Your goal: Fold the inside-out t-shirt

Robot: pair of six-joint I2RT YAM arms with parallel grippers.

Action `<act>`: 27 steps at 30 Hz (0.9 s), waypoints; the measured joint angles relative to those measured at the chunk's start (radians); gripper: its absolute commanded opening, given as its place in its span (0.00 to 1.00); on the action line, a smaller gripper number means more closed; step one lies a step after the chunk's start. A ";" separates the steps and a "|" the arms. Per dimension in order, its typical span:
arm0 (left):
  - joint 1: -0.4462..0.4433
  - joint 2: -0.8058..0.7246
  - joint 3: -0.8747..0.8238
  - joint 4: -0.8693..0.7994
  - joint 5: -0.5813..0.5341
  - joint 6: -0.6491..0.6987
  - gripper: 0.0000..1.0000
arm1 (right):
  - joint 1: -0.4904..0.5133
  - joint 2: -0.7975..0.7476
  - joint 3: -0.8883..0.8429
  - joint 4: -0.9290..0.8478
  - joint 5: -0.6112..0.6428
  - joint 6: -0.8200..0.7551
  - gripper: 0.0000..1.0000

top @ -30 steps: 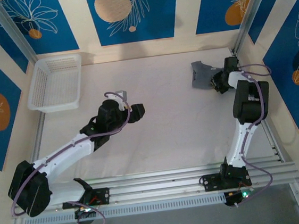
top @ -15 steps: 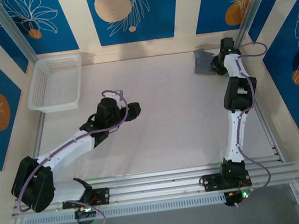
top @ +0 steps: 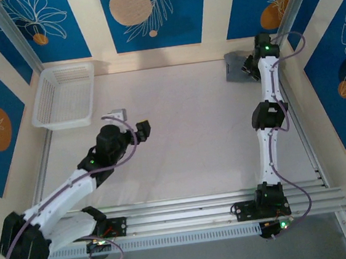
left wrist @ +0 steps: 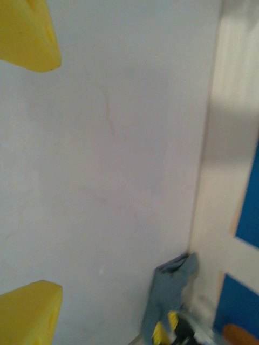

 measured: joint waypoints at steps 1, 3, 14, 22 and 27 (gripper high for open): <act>0.002 -0.042 -0.020 -0.001 -0.046 0.026 0.99 | 0.012 -0.024 0.000 -0.030 -0.018 -0.041 0.47; 0.004 -0.108 -0.049 -0.010 -0.128 0.082 0.99 | 0.031 -0.116 -0.074 -0.067 -0.071 -0.110 0.48; 0.091 -0.399 -0.303 -0.056 -0.388 0.315 0.99 | -0.021 -1.001 -1.208 0.140 -0.219 -0.354 0.69; 0.190 -0.310 -0.412 0.072 -0.371 0.384 0.99 | 0.061 -1.732 -2.250 0.841 -0.171 -0.357 0.80; 0.283 -0.111 -0.468 0.252 -0.284 0.411 0.99 | 0.109 -1.759 -2.720 1.358 -0.080 -0.375 0.85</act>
